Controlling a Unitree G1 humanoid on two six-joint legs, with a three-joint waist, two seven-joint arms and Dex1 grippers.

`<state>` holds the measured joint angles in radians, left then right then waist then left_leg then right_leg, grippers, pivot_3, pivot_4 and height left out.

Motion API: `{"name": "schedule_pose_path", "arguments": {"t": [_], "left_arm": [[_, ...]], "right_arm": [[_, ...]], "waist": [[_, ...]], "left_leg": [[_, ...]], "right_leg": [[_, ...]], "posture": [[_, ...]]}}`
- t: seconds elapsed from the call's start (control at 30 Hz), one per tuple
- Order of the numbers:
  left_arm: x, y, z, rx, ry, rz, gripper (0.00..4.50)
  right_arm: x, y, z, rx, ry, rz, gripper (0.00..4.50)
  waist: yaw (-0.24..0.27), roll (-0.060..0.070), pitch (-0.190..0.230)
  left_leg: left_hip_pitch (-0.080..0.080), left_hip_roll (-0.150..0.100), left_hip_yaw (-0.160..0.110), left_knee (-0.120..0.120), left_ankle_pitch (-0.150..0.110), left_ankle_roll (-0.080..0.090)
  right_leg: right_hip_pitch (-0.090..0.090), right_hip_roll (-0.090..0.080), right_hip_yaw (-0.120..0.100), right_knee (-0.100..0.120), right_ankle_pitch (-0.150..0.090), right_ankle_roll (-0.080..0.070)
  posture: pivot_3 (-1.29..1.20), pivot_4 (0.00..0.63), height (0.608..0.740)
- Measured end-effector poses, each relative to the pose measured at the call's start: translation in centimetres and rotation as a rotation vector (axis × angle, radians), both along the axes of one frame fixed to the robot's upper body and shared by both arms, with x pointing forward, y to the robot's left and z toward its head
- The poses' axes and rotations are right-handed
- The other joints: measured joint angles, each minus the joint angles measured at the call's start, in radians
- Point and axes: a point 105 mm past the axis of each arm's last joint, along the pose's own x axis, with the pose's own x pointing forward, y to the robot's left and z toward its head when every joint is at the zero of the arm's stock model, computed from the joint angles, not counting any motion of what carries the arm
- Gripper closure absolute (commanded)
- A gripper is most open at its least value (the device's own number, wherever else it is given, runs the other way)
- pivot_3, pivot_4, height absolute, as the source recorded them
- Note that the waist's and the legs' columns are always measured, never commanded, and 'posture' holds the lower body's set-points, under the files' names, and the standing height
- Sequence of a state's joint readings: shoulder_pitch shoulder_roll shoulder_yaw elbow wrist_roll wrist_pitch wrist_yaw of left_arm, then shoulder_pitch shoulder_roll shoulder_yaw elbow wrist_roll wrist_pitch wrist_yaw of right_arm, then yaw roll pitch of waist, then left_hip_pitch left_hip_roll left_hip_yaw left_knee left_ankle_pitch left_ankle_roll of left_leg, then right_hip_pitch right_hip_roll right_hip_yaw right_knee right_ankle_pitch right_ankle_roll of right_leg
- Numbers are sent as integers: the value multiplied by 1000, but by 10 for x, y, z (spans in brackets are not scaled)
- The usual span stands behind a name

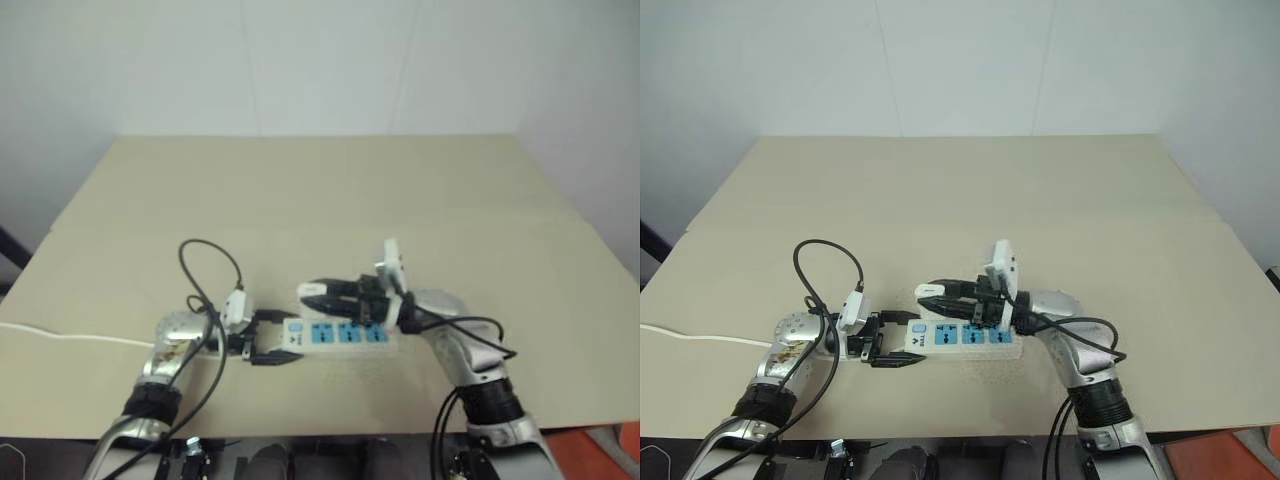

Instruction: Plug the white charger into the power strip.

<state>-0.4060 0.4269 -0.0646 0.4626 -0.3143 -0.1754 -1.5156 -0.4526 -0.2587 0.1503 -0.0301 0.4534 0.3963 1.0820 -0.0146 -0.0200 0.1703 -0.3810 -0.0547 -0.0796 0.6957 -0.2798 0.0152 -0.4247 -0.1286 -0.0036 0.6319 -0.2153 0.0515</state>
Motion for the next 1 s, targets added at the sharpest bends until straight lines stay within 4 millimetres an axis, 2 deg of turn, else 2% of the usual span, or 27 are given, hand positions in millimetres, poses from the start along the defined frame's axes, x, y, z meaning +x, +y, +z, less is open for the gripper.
{"name": "schedule_pose_path", "arguments": {"t": [0.33,1.0], "left_arm": [[0,0,0,0,1,1,1239],[2,0,-2,-3,13,6,1239]], "right_arm": [[5,0,-15,-23,17,-11,3359],[8,-11,-18,-48,-7,-29,3359]], "waist": [[0,0,0],[0,0,0]], "left_leg": [[0,0,0,0,0,0],[1,0,0,0,0,0]], "right_leg": [[0,0,0,0,0,0],[1,0,0,0,0,0]], "posture": [[0,150,740],[0,150,740]]}}
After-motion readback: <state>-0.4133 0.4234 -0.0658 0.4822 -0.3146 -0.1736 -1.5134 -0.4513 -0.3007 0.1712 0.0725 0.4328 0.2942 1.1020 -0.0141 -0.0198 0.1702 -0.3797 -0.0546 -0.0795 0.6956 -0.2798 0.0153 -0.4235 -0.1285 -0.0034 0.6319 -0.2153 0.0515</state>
